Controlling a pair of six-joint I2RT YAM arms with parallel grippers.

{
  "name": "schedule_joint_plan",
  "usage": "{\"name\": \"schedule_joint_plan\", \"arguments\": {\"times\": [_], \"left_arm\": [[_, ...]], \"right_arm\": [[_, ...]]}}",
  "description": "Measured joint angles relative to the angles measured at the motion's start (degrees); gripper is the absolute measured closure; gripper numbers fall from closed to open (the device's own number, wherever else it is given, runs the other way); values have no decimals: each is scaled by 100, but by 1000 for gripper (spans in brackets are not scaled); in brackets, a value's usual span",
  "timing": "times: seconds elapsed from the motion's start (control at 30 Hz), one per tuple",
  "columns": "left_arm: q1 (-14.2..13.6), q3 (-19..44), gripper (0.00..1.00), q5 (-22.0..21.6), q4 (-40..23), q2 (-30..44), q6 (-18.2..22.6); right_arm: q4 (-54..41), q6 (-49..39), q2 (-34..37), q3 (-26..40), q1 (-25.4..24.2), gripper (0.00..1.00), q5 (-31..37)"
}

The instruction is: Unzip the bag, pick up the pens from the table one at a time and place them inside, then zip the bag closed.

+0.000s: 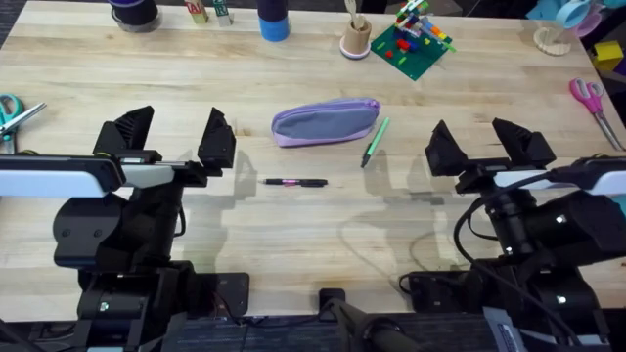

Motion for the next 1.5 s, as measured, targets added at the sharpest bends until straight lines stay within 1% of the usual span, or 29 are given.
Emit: {"name": "schedule_joint_plan", "arguments": {"times": [0.27,0.57,0.63,0.7,0.77,0.87,0.93,1.03,1.2,1.33,1.43,1.5], "left_arm": [[0,0,8,-2,-126,0,0],[0,0,8,-9,5,0,0],[0,25,8,-7,24,0,-16],[0,145,8,-9,-278,1,-44],[0,427,8,-9,-708,43,-64],[0,1199,8,-11,-1454,314,-107],[0,1810,8,-17,-1855,614,-127],[0,2702,8,-24,-2159,1230,-131],[0,4073,8,-4,-2375,2496,-146],[0,5080,8,141,-2859,3531,-150],[0,5676,8,294,-3234,4183,-151],[0,5965,8,385,-3394,4520,-151]], "right_arm": [[-118,0,0,11,0,5,2],[-135,-2,0,22,0,5,0],[-302,23,0,99,0,6,-4],[-726,66,0,308,-4,6,-65],[-1517,98,14,662,-8,6,-87],[-2337,109,240,1332,-11,6,-124],[-2677,103,482,1856,-11,6,-131],[-3046,79,1003,2695,-11,6,-131],[-3529,57,2209,4044,-11,6,-133],[-3883,36,3283,5070,-11,6,-192],[-4272,36,3997,5817,-11,6,-303],[-4583,37,4386,6266,-11,6,-354]]}}
